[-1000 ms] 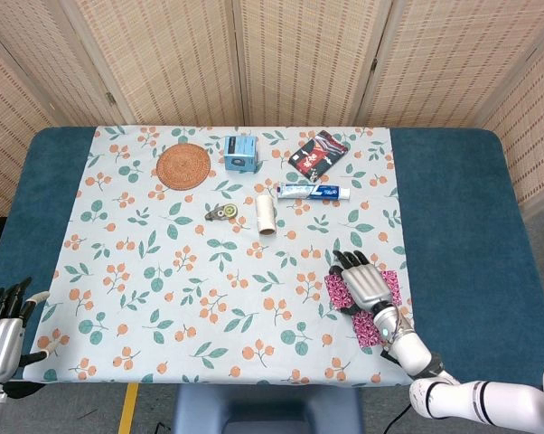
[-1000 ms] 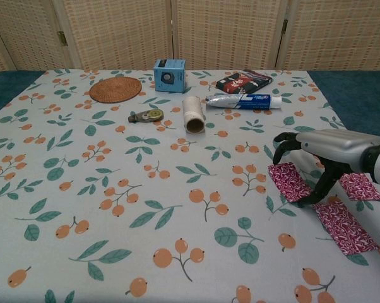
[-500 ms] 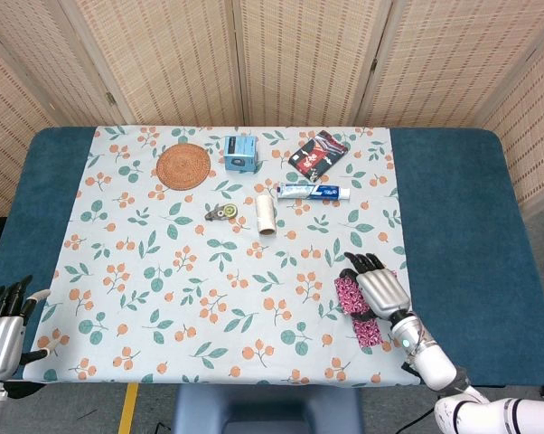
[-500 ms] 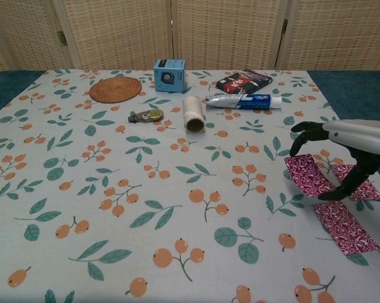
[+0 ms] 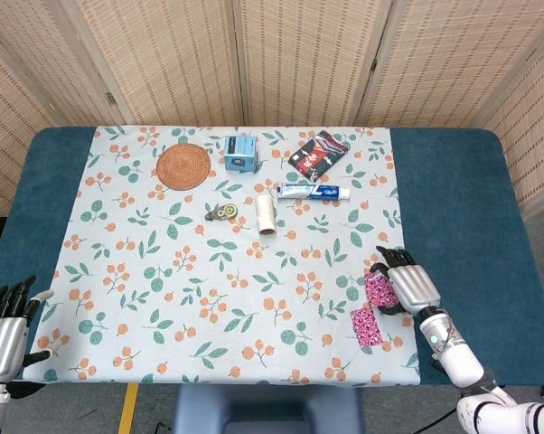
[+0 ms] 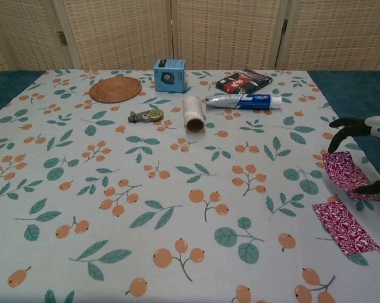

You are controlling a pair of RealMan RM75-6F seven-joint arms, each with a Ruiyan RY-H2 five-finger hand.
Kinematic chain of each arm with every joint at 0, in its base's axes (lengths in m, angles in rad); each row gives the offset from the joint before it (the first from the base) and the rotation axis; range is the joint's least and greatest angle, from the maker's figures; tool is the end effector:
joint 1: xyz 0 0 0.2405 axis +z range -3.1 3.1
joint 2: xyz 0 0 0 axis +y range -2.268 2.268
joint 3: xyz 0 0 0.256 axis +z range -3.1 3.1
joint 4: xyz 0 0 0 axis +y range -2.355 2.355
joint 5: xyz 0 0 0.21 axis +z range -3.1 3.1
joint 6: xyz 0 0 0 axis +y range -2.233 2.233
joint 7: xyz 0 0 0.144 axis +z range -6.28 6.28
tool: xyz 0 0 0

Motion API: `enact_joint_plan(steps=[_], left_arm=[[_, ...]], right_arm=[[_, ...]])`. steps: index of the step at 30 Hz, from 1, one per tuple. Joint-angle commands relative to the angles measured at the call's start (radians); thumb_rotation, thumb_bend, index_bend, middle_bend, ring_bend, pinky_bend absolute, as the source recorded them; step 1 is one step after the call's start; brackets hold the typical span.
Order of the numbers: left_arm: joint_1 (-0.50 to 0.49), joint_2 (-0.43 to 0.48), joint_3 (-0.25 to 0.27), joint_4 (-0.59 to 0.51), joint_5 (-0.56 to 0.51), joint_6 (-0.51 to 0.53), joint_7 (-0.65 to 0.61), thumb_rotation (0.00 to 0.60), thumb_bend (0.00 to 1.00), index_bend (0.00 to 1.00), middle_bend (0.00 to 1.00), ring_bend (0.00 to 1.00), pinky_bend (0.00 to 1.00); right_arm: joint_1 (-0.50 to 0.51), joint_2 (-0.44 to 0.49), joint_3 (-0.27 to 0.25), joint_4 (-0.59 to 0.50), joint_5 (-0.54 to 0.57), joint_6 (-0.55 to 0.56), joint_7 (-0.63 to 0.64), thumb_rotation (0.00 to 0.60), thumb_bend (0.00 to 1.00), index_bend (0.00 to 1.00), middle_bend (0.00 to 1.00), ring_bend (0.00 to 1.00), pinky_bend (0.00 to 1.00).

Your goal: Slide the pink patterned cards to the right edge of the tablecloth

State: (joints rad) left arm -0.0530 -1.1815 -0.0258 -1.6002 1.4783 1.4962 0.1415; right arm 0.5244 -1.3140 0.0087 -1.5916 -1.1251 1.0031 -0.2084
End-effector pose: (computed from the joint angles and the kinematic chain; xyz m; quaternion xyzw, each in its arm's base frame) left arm -0.3172 0.1657 0.1392 -0.6025 -0.3791 -0.3439 0.6123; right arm -0.2602 -0.2800 0.0392 0.7068 -0.4649 0.2781 0.4550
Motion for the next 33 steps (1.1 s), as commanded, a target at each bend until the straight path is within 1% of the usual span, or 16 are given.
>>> enact_joint_plan(steps=[1, 7, 13, 20, 33], left_arm=[[0.002, 0.001, 0.002, -0.005, -0.002, -0.001, 0.005, 0.600, 0.17, 0.26, 0.06, 0.09, 0.00], [0.002, 0.003, 0.003, -0.014, -0.003, -0.001, 0.016, 0.600, 0.17, 0.26, 0.06, 0.09, 0.00], [0.002, 0.004, 0.002, -0.017, -0.004, -0.001, 0.018, 0.600, 0.17, 0.26, 0.06, 0.09, 0.00], [0.001, 0.002, 0.002, -0.011, -0.006, -0.006, 0.015, 0.600, 0.17, 0.26, 0.06, 0.09, 0.00], [-0.002, -0.005, 0.002, -0.001, -0.003, -0.009, 0.009, 0.600, 0.17, 0.26, 0.06, 0.09, 0.00]], right_arm=[[0.000, -0.003, 0.012, 0.042, 0.006, -0.027, 0.024, 0.592, 0.21, 0.29, 0.06, 0.00, 0.00], [0.000, -0.029, 0.018, 0.111, 0.005, -0.068, 0.060, 0.589, 0.21, 0.29, 0.06, 0.00, 0.00], [-0.003, -0.051, 0.026, 0.150, 0.004, -0.087, 0.081, 0.590, 0.21, 0.28, 0.06, 0.00, 0.00], [-0.014, -0.051, 0.030, 0.149, 0.010, -0.095, 0.086, 0.591, 0.21, 0.23, 0.06, 0.00, 0.00], [-0.027, -0.047, 0.033, 0.133, 0.020, -0.104, 0.075, 0.589, 0.21, 0.20, 0.06, 0.00, 0.00]])
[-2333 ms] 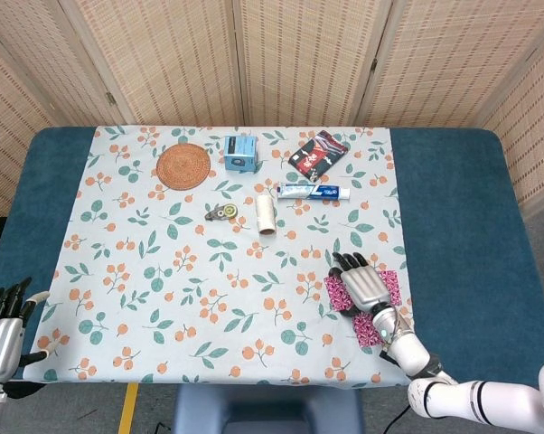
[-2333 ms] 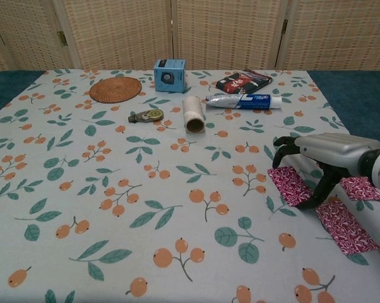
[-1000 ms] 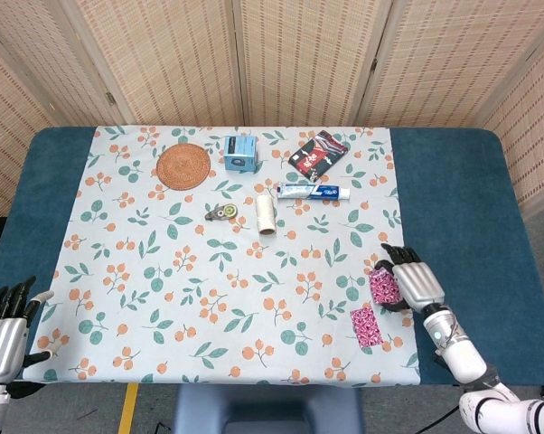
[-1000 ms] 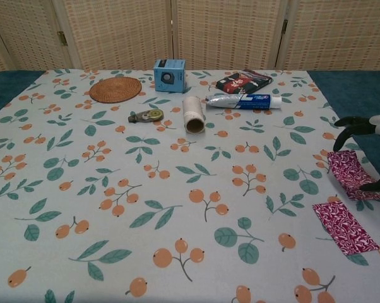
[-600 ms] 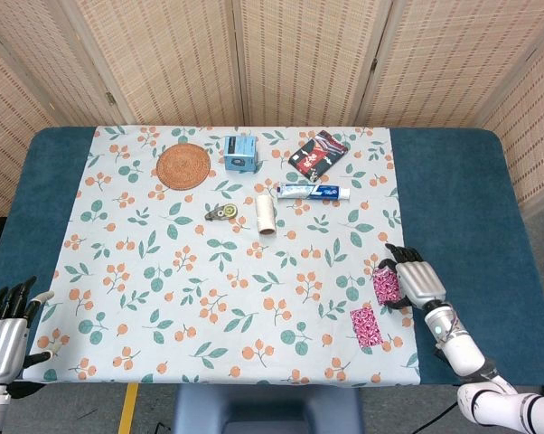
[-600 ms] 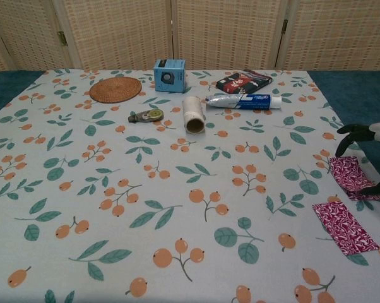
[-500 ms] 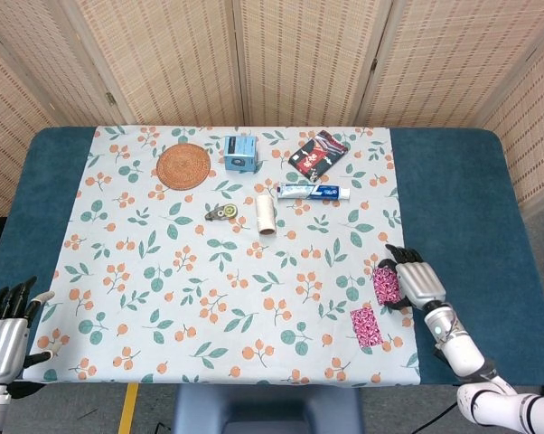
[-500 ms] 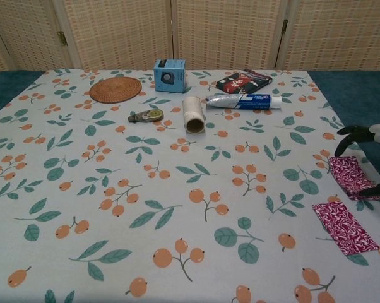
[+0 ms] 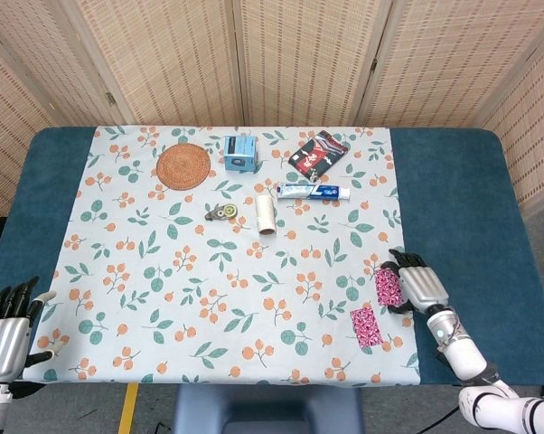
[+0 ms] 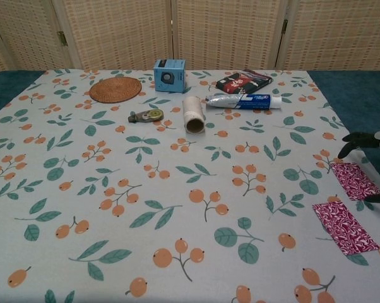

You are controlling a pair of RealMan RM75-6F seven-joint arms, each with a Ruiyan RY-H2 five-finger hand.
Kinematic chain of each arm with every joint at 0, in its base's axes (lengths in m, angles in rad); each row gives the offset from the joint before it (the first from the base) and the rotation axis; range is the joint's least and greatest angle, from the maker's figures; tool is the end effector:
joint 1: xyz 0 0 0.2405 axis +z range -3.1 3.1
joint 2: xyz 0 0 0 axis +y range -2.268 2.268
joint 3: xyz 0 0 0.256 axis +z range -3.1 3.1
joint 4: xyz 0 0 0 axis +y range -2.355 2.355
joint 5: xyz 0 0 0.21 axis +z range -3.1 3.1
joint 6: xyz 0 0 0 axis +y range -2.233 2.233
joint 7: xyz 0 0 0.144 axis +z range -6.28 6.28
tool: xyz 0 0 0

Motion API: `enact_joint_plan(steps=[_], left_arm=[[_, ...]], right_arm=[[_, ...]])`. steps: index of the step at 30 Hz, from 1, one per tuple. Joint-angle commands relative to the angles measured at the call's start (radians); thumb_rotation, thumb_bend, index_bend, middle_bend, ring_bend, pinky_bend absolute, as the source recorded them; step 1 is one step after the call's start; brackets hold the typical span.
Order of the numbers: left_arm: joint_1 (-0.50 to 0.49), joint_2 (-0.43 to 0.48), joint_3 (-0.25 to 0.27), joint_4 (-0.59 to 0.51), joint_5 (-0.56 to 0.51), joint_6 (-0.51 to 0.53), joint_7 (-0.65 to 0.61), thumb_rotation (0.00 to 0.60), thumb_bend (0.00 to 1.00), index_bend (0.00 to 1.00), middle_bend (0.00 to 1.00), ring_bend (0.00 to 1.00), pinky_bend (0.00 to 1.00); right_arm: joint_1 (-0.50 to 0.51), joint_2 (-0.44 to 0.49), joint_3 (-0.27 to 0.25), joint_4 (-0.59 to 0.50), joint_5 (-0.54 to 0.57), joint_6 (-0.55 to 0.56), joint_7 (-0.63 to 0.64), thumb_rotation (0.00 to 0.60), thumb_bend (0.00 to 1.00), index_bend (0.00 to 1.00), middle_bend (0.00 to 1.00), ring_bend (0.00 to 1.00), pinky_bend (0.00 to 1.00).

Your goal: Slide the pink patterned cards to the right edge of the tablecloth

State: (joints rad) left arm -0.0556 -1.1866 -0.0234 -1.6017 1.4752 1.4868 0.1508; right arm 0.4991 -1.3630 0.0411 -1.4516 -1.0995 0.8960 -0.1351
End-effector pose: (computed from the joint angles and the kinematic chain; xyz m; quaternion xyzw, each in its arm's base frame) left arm -0.3170 0.1659 0.1360 -0.6054 -0.3816 -0.3398 0.6102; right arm -0.2925 -0.2871 0.0299 0.6859 -0.5042 0.2503 0.4612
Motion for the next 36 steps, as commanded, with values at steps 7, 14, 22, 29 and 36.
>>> enact_joint_plan(steps=[7, 14, 22, 29, 36], left_arm=[[0.001, 0.001, 0.000, 0.002, -0.004, -0.001, -0.002, 0.600, 0.17, 0.26, 0.06, 0.09, 0.00], [-0.003, -0.001, -0.001, 0.002, 0.000, -0.004, -0.001, 0.600, 0.17, 0.26, 0.06, 0.09, 0.00], [-0.003, -0.004, 0.004, 0.007, 0.007, -0.004, -0.007, 0.600, 0.17, 0.26, 0.06, 0.09, 0.00], [0.000, -0.002, 0.005, 0.014, 0.006, -0.002, -0.019, 0.600, 0.17, 0.26, 0.06, 0.09, 0.00], [-0.001, -0.005, 0.007, 0.019, 0.006, -0.006, -0.021, 0.600, 0.17, 0.26, 0.06, 0.09, 0.00]], right_arm=[[-0.040, 0.063, -0.036, -0.149, -0.128, 0.084, -0.001, 0.590, 0.21, 0.20, 0.06, 0.00, 0.00], [-0.080, 0.095, -0.103, -0.228, -0.242, 0.129, -0.023, 0.590, 0.21, 0.20, 0.06, 0.00, 0.00], [-0.088, 0.058, -0.134, -0.212, -0.262, 0.098, -0.048, 0.590, 0.21, 0.20, 0.06, 0.00, 0.00], [-0.089, 0.040, -0.133, -0.202, -0.252, 0.085, -0.072, 0.591, 0.21, 0.20, 0.06, 0.00, 0.00], [-0.092, 0.039, -0.128, -0.200, -0.241, 0.082, -0.088, 0.590, 0.21, 0.20, 0.06, 0.00, 0.00]])
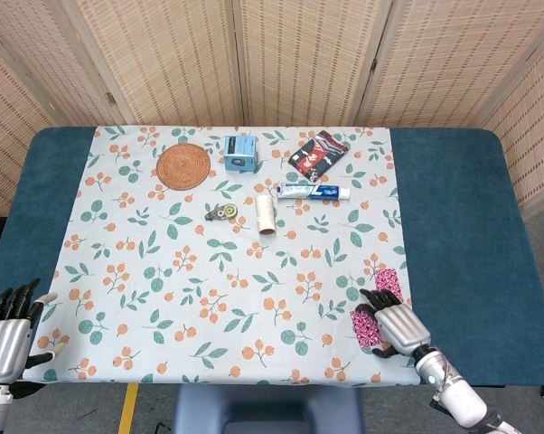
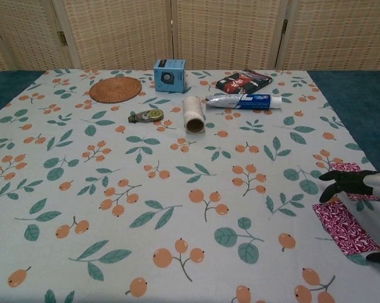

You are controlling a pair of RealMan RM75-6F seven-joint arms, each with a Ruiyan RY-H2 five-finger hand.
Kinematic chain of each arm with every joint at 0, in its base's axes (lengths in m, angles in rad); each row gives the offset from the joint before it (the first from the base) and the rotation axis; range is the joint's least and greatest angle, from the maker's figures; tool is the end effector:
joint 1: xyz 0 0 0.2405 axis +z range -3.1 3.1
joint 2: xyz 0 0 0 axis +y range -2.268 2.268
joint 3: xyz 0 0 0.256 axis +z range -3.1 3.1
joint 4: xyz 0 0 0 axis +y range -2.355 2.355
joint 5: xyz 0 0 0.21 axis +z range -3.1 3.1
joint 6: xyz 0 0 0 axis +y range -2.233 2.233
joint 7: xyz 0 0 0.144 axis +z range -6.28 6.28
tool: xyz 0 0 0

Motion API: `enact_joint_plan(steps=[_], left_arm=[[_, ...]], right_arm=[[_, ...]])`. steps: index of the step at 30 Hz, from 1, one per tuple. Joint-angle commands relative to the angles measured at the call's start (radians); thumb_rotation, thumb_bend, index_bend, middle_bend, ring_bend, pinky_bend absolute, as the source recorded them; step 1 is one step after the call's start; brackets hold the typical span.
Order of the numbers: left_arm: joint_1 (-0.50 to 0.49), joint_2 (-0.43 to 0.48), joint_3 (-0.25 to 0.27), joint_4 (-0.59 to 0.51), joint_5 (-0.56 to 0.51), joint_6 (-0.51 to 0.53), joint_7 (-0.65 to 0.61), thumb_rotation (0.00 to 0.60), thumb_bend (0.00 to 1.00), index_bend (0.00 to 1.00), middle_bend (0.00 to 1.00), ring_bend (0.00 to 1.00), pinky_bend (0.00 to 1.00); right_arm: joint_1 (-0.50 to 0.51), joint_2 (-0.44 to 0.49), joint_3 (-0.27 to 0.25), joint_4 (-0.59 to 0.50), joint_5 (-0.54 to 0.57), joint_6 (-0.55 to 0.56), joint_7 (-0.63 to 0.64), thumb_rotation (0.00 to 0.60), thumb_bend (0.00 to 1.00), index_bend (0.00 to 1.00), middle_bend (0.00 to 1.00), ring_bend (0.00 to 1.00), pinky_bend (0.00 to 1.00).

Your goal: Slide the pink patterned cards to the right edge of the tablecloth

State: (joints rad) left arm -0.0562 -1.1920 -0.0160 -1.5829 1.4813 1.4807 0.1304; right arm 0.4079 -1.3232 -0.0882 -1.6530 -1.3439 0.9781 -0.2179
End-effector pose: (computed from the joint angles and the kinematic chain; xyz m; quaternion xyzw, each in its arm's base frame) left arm -0.3202 0.1646 0.1338 -0.6083 -0.3856 -0.3395 0.6050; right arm -0.2623 -0.2117 0.0123 0.7615 -0.4622 0.2502 0.3793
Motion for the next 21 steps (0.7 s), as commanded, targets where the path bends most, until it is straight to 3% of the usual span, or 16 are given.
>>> enact_joint_plan(steps=[1, 21], left_arm=[[0.000, 0.000, 0.000, 0.000, 0.000, 0.000, 0.000, 0.600, 0.17, 0.26, 0.06, 0.09, 0.00], [0.002, 0.001, -0.002, 0.004, -0.004, 0.001, -0.007, 0.600, 0.17, 0.26, 0.06, 0.09, 0.00]], right_arm=[[0.000, -0.001, 0.002, 0.002, 0.005, -0.002, -0.008, 0.590, 0.21, 0.20, 0.06, 0.00, 0.00], [0.017, -0.010, 0.018, 0.006, 0.054, -0.047, -0.045, 0.590, 0.21, 0.20, 0.05, 0.00, 0.00]])
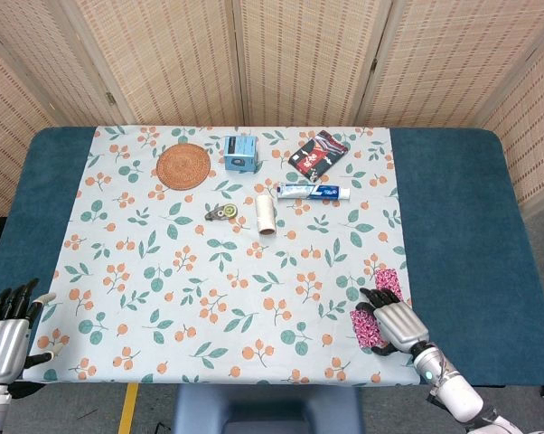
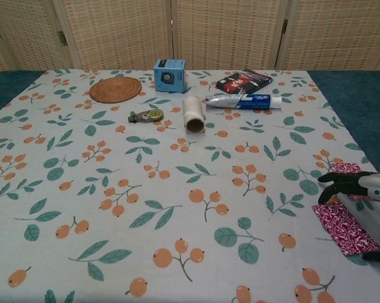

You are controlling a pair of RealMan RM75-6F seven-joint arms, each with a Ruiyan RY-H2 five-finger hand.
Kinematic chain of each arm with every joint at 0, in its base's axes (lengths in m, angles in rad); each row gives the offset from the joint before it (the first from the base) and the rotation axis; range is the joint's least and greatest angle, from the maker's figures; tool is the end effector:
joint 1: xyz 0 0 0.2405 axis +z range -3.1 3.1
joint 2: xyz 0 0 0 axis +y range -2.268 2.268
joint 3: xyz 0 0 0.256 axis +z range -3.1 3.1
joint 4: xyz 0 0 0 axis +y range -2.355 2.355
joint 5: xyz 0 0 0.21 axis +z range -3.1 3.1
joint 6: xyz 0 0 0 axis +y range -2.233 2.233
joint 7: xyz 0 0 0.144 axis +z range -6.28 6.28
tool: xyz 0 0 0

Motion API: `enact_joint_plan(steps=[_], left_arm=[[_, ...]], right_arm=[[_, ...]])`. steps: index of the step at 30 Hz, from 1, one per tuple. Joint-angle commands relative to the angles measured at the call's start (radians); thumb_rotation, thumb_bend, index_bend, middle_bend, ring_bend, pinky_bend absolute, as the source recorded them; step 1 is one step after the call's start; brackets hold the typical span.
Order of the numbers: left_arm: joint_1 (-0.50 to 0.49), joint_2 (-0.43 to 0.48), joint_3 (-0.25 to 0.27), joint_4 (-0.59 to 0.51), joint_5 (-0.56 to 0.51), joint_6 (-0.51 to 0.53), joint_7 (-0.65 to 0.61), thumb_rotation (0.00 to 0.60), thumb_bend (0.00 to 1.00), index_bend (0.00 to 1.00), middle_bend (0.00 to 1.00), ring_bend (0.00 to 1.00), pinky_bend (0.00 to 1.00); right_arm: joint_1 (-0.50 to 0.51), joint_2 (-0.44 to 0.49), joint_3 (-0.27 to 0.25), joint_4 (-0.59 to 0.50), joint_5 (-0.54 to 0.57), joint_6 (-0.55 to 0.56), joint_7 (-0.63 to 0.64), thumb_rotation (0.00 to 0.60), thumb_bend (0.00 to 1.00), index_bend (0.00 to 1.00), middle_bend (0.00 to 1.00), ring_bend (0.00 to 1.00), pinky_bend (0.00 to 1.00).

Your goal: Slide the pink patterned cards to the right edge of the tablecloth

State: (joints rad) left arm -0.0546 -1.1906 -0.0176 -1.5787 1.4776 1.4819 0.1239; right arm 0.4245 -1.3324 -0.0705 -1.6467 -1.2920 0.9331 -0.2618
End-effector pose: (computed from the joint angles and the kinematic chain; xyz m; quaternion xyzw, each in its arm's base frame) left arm -0.3217 0.1645 0.1352 -0.6058 -0.3864 -0.3395 0.6070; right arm -0.2634 -0.2178 0.0074 0.7665 -0.4627 0.2310 0.3809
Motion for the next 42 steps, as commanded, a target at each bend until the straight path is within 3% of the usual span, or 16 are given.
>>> enact_joint_plan(steps=[1, 42], left_arm=[[0.000, 0.000, 0.000, 0.001, 0.000, 0.000, -0.001, 0.600, 0.17, 0.26, 0.06, 0.09, 0.00], [0.002, -0.004, 0.004, 0.008, 0.002, -0.002, -0.004, 0.600, 0.17, 0.26, 0.06, 0.09, 0.00]], right_arm=[[0.001, -0.001, 0.001, 0.000, 0.003, -0.002, -0.002, 0.590, 0.21, 0.20, 0.05, 0.00, 0.00], [-0.005, -0.010, 0.018, 0.024, 0.007, 0.009, 0.033, 0.591, 0.21, 0.26, 0.07, 0.00, 0.00]])
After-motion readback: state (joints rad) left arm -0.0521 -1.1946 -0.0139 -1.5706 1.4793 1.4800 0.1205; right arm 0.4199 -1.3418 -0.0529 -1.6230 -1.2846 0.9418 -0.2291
